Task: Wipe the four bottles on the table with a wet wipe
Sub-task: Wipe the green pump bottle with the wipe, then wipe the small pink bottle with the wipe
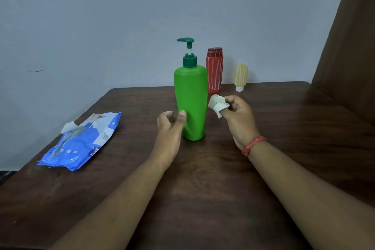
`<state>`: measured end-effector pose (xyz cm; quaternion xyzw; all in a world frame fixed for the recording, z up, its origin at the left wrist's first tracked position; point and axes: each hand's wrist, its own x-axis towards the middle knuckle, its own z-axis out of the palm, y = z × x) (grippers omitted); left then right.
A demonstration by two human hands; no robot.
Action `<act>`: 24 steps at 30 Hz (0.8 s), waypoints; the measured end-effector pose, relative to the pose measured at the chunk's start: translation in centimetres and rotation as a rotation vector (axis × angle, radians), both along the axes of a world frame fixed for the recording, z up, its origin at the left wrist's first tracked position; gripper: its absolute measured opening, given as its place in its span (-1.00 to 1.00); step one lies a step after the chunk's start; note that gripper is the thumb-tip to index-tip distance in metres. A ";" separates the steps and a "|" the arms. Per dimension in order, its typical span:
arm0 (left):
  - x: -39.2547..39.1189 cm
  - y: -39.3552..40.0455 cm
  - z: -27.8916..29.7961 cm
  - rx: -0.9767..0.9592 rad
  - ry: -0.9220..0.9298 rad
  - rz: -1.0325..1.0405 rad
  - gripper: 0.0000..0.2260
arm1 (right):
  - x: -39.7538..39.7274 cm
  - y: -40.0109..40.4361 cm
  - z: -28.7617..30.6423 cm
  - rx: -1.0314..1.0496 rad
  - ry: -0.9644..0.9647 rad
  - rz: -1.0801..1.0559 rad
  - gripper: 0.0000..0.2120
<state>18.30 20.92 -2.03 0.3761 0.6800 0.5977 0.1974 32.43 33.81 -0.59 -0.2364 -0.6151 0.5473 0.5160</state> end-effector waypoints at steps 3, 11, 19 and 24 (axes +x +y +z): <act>2.6 -0.5 -0.5 0.018 0.141 0.110 -0.47 | -0.1 1.0 -0.5 -0.072 0.017 -0.016 -0.82; 6.3 1.3 -0.1 -0.048 0.268 0.364 -0.36 | 0.3 1.5 -0.7 -0.109 -0.004 -0.043 -0.85; 7.3 3.2 0.2 -0.134 0.253 0.555 -0.32 | 0.2 1.6 -0.6 -0.111 0.004 -0.051 -0.87; 6.9 4.3 0.2 -0.149 0.288 0.585 -0.29 | 0.5 1.8 -0.4 -0.136 0.025 -0.060 -0.84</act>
